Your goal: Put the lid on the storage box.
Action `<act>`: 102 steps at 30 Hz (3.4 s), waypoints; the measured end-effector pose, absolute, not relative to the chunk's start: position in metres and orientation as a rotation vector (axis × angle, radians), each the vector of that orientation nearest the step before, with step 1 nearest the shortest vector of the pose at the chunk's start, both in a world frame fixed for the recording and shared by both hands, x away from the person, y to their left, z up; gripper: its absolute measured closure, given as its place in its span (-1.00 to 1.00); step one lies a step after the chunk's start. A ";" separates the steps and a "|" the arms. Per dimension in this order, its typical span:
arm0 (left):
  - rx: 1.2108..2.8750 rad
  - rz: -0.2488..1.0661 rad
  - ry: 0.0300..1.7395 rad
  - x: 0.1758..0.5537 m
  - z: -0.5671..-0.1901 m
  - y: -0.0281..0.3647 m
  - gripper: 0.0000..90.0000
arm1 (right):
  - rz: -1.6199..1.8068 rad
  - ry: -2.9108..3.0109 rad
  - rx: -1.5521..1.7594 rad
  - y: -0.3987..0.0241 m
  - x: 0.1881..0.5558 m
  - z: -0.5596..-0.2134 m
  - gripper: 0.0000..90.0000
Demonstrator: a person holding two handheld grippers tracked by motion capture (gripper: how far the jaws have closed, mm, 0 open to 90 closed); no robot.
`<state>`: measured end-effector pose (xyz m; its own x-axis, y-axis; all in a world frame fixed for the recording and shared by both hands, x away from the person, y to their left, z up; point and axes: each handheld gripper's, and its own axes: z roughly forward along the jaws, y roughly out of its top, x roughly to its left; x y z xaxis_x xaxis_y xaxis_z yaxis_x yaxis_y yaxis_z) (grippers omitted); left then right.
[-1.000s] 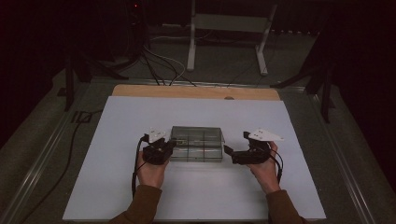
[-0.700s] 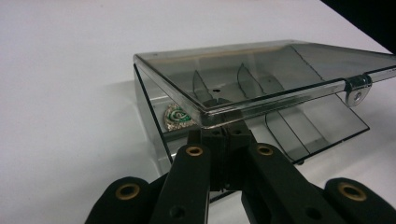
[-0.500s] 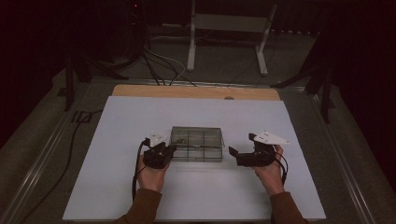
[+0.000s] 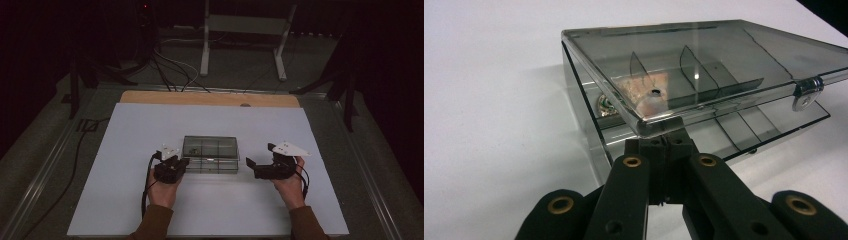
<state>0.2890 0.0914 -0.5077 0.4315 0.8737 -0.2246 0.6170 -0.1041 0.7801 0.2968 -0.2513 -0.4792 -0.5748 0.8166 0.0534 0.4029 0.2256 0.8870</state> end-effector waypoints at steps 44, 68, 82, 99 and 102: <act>1.866 0.339 1.228 0.270 -0.521 0.092 1.00 | 1.233 2.070 1.150 -0.269 0.272 -0.488 -1.00; 1.785 0.480 1.123 0.258 -0.497 0.123 0.29 | 1.242 2.039 1.154 -0.278 0.262 -0.487 -1.00; 1.707 0.608 1.029 0.244 -0.481 0.176 -0.62 | 1.248 1.995 1.148 -0.289 0.254 -0.488 -1.00; 1.629 0.637 1.085 0.236 -0.489 0.209 -0.97 | 1.237 1.968 1.145 -0.294 0.247 -0.494 -1.00; 1.615 0.652 1.078 0.233 -0.489 0.212 -0.97 | 1.239 1.963 1.150 -0.295 0.246 -0.495 -1.00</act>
<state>0.2330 0.2115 -0.4893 0.4481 0.8883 -0.1007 0.3228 -0.0558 0.9448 0.2461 -0.2950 -0.4945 -0.4872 0.8733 -0.0030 0.3730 0.2112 0.9035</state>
